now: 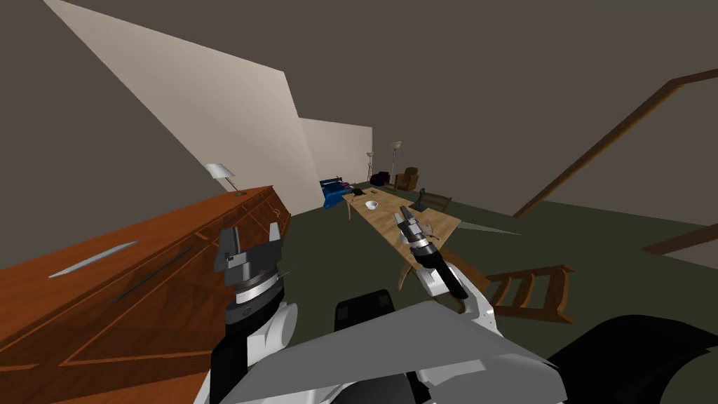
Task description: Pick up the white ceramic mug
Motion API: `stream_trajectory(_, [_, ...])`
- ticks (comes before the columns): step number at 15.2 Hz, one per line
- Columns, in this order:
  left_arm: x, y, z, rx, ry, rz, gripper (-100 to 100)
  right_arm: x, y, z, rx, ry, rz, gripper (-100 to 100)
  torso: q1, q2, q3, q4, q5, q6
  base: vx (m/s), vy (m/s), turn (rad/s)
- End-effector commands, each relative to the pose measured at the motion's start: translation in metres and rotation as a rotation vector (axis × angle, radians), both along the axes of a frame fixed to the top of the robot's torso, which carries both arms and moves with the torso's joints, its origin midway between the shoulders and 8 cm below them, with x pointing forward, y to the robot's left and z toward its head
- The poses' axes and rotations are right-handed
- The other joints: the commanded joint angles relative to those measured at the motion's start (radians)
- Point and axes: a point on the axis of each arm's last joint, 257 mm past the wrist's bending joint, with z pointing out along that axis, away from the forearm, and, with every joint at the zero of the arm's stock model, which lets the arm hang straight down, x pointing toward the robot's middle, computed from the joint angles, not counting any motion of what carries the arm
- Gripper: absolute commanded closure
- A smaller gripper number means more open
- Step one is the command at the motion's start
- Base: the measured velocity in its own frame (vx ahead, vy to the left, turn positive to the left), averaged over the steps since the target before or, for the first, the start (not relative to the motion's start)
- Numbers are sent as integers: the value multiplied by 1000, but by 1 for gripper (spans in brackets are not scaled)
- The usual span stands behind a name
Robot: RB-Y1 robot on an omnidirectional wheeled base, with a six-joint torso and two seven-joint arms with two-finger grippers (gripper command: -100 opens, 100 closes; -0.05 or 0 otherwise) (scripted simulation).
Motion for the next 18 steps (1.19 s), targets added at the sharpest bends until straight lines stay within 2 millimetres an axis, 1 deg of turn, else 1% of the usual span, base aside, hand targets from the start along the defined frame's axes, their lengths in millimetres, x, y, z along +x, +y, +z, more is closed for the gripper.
stream_trajectory(1, [0, 0, 0, 0, 0, 0, 0, 3, 4, -15, -49, 30, 15, -100, 0, 0, 0, 0, 0, 0, -1, 48, 78])
stream_trajectory(2, [0, 0, 0, 0, 0, 0, 0, 6, 7, -33, -89, 64, 25, -100, 0, 0, 0, 0, 0, 0, 4, 57, 99])
stream_trajectory(4, [0, 0, 0, 0, 0, 0, 0, 5, 7, -35, -106, 68, 32, -100, 0, 0, 0, 0, 0, 0, 7, 51, 55])
stream_trajectory(5, [0, 0, 0, 0, 0, 0, 0, 8, 9, -55, -156, 105, 44, -100, 0, 0, 0, 0, 0, 0, 8, 44, 95])
stream_trajectory(7, [0, 0, 0, 0, 0, 0, 0, 8, 9, -56, -168, 108, 49, -100, -1, 0, 0, 0, 0, 0, 6, 34, 65])
stream_trajectory(8, [0, 0, 0, 0, 0, 0, 0, 8, 12, -73, -224, 138, 67, -100, -1, 0, 0, 0, 0, 1, 6, 35, 76])
stream_trajectory(9, [0, 0, 0, 0, 0, 0, 0, 8, 9, -79, -233, 151, 67, -100, -1, 0, 0, 0, 0, 0, 10, 40, 100])
stream_trajectory(10, [0, 0, 0, 0, 0, 0, 0, 8, 12, -94, -280, 175, 81, -100, -1, -1, 0, 0, 0, 0, 16, 49, 147])
stream_trajectory(11, [0, 0, 0, 0, 0, 0, 0, 8, 8, -103, -302, 195, 85, -100, -1, -1, -1, 0, 0, 0, 14, 51, 129])
stream_trajectory(12, [0, 0, 0, 0, 0, 0, 0, 6, 10, -118, -346, 218, 98, -100, -1, -1, -1, 0, 0, 0, 15, 59, 154])
stream_trajectory(13, [0, 0, 0, 0, 0, 0, 0, 6, 4, -128, -371, 240, 101, -100, 0, -1, -1, 0, 0, 0, 22, 52, 111])
stream_trajectory(14, [0, 0, 0, 0, 0, 0, 0, 6, 4, -128, -375, 241, 102, -100, 0, -1, -1, 0, 0, 0, 20, 33, 19])
stream_trajectory(15, [0, 0, 0, 0, 0, 0, 0, 3, 4, -146, -425, 268, 118, -100, -1, -1, -1, 0, 0, 1, 22, 39, 102])
stream_trajectory(16, [0, 0, 0, 0, 0, 0, 0, 3, -2, -154, -446, 287, 119, -100, -1, -1, -1, 0, 0, 0, 23, 39, 104])
stream_trajectory(17, [0, 0, 0, 0, 0, 0, 0, 3, -2, -154, -450, 287, 120, -100, -1, -2, -1, 0, 0, 0, 15, 26, 38])
stream_trajectory(18, [0, 0, 0, 0, 0, 0, 0, -1, -6, -175, -506, 323, 134, -100, -2, -1, -1, 0, 0, 0, 18, 31, 125])
